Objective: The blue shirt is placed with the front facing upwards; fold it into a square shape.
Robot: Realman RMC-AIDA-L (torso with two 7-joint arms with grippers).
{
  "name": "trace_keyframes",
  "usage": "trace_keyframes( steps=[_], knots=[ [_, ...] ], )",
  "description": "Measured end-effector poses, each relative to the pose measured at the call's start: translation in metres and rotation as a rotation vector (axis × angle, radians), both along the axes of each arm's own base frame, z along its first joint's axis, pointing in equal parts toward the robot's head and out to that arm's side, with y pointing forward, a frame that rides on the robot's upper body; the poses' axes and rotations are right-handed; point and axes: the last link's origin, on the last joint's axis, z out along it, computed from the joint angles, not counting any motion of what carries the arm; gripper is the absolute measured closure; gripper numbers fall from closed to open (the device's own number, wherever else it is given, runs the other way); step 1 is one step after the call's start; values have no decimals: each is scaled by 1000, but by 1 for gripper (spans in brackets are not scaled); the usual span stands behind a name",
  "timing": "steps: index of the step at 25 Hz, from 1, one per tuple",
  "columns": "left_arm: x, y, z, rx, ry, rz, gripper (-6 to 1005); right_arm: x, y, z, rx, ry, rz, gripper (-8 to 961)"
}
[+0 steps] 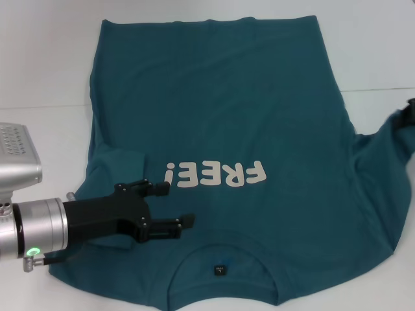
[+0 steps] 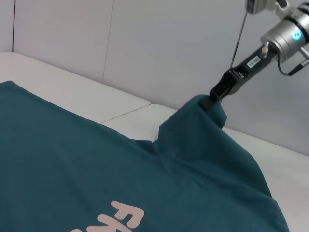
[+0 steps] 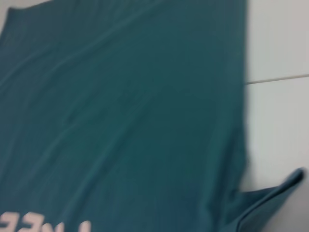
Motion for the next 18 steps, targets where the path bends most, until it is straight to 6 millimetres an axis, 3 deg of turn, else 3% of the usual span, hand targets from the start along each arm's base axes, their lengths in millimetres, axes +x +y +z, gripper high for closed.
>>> trace_keyframes(
  steps=[7, 10, 18],
  knots=[
    [-1, 0, 0, 2, 2, 0, 84, -33, 13, -28, -120, -77, 49, 929],
    [0, 1, 0, 3, 3, -2, 84, -54, 19, -49, -182, -112, 79, 924],
    [0, 1, 1, 4, 5, -7, 83, -80, 23, -91, -287, -143, 101, 911]
  ],
)
